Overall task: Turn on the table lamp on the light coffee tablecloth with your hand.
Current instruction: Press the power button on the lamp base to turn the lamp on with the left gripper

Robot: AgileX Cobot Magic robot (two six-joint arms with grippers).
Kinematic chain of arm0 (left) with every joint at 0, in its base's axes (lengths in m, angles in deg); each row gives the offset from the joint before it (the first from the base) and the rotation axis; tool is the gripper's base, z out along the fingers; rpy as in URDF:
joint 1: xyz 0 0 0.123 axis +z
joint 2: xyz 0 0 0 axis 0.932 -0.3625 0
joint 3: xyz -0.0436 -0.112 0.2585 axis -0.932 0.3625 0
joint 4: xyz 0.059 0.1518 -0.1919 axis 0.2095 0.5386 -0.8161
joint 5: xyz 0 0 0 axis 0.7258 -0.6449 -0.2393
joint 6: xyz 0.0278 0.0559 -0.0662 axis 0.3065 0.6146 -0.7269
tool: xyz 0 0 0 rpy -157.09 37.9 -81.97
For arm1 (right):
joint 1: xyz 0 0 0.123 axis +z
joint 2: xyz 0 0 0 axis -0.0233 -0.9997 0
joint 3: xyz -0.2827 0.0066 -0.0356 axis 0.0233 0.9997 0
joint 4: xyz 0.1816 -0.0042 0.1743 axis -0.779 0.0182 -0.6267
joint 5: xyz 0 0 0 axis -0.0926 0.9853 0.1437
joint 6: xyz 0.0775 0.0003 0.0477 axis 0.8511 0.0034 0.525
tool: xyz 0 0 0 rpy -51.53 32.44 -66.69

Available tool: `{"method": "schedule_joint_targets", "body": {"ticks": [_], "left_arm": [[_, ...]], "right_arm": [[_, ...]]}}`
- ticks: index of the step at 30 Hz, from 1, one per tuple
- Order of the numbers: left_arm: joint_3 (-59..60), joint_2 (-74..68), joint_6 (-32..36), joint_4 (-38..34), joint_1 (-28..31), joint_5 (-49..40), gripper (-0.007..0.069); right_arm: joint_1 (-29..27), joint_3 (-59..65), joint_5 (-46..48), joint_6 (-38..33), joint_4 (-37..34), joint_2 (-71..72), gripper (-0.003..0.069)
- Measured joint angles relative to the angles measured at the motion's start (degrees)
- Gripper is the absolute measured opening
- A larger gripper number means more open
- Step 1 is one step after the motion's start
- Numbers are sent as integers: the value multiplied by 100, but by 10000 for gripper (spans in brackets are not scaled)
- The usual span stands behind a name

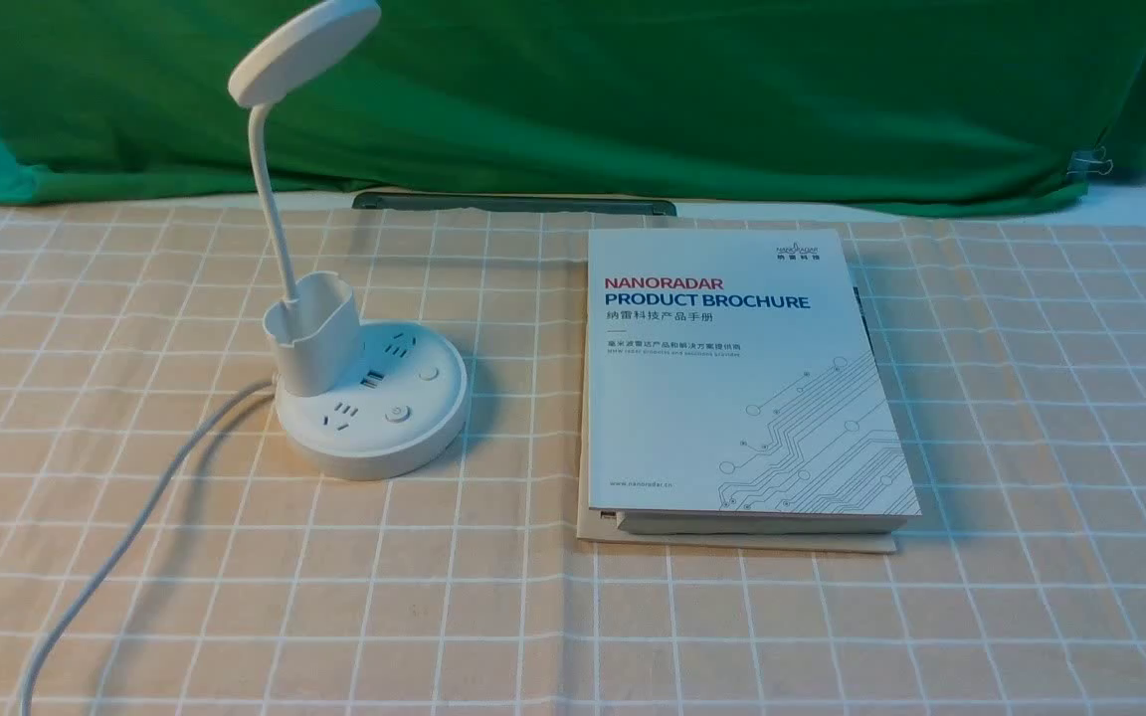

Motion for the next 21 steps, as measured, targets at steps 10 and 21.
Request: {"method": "schedule_joint_targets", "body": {"ticks": [10, 21], "left_arm": [[0, 0, 0, 0, 0, 0, 1], [0, 0, -27, 34, 0, 11, 1]], "right_arm": [[0, 0, 0, 9, 0, 0, 238], [0, 0, 0, 9, 0, 0, 238]]}}
